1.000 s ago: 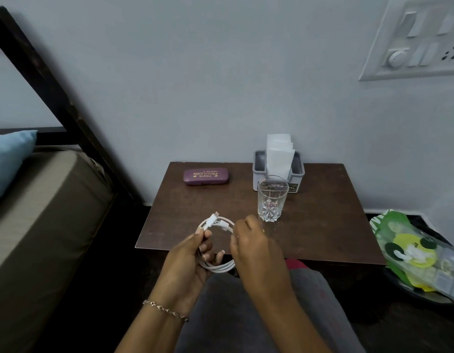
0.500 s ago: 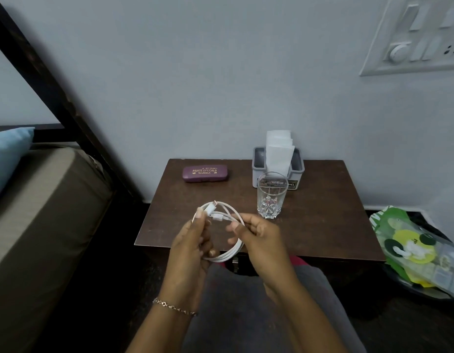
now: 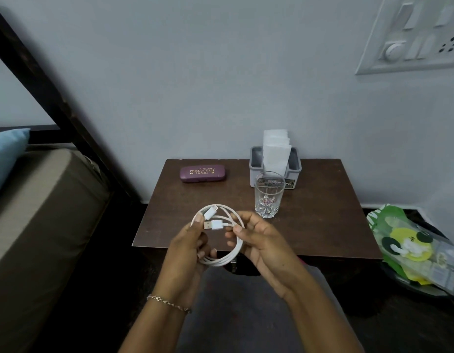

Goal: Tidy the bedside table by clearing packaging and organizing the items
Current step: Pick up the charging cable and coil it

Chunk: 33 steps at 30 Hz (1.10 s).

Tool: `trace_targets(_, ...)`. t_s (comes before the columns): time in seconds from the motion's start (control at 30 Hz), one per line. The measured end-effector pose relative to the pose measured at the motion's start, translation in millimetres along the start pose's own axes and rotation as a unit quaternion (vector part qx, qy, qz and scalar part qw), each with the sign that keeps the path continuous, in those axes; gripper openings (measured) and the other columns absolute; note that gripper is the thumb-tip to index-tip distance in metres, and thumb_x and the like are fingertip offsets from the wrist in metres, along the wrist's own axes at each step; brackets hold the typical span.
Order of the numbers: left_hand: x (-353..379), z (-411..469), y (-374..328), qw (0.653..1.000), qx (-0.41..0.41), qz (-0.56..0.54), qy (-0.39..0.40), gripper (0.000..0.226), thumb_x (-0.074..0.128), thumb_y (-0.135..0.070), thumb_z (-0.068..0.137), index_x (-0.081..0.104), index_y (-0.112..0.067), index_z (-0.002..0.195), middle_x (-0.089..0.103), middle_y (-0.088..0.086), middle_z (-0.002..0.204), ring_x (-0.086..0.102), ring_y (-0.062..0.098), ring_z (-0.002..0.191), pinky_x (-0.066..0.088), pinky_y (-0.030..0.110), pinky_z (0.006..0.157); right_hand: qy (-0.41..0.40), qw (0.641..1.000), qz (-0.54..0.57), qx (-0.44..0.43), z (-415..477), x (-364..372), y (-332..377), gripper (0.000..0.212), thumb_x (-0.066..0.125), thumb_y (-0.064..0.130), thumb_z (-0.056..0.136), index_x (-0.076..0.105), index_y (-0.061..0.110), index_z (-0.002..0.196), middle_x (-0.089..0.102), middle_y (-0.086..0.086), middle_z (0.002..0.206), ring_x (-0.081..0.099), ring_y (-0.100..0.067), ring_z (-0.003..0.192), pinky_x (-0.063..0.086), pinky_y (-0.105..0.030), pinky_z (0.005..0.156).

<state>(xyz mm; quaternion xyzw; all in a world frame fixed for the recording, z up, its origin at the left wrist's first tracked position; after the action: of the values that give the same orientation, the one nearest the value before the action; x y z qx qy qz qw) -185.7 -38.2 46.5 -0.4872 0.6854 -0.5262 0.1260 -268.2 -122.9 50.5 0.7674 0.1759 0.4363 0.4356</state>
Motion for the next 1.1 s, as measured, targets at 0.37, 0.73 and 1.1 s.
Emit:
trace_targets(0.37, 1.8, -3.8, 2.7, 0.999, 0.035, 0.002, 0.001, 0.015, 0.047, -0.020, 0.094, 0.054, -0.009, 0.087, 0.046, 0.000, 0.059, 0.045, 0.007, 0.040, 0.048, 0.024, 0.049, -0.083, 0.983, 0.159, -0.030, 2.7, -0.9, -13.0, 0.035, 0.052, -0.003, 0.089, 0.052, 0.016, 0.118, 0.070, -0.006, 0.092, 0.068, -0.012, 0.076, 0.055, -0.024, 0.066)
trace_targets(0.73, -3.7, -7.5, 9.9, 0.996, -0.068, -0.029, 0.058, 0.023, 0.052, -0.027, 0.089, 0.063, -0.007, 0.085, 0.062, -0.001, 0.064, 0.065, 0.010, 0.061, 0.058, 0.026, 0.067, -0.079, 0.992, -0.071, -0.062, 2.0, -7.9, 4.5, 0.021, 0.056, 0.009, 0.089, 0.072, 0.021, 0.095, 0.062, -0.001, 0.083, 0.050, -0.003, 0.062, 0.043, -0.018, 0.058)
trace_targets(1.1, -5.1, 4.6, 13.2, 0.996, -0.067, 0.003, 0.060, 0.012, 0.058, -0.017, 0.086, 0.063, -0.012, 0.096, 0.058, -0.001, 0.068, 0.059, 0.007, 0.055, 0.055, 0.021, 0.059, -0.082, 0.992, -0.091, -0.030, 4.7, -16.1, -9.2, 0.018, 0.055, 0.013, 0.092, 0.068, 0.020, 0.101, 0.064, 0.000, 0.083, 0.056, -0.004, 0.064, 0.051, -0.025, 0.070)
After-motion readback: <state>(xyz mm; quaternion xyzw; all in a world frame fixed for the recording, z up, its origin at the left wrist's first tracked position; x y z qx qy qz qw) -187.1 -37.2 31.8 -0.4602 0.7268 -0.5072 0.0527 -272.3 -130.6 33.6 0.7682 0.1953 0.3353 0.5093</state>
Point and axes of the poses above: each hand's wrist, its own z-axis towards the middle knuckle, its own x-axis out of the palm, y = z × x, the point moved 10 cm from there along z, towards the middle knuckle
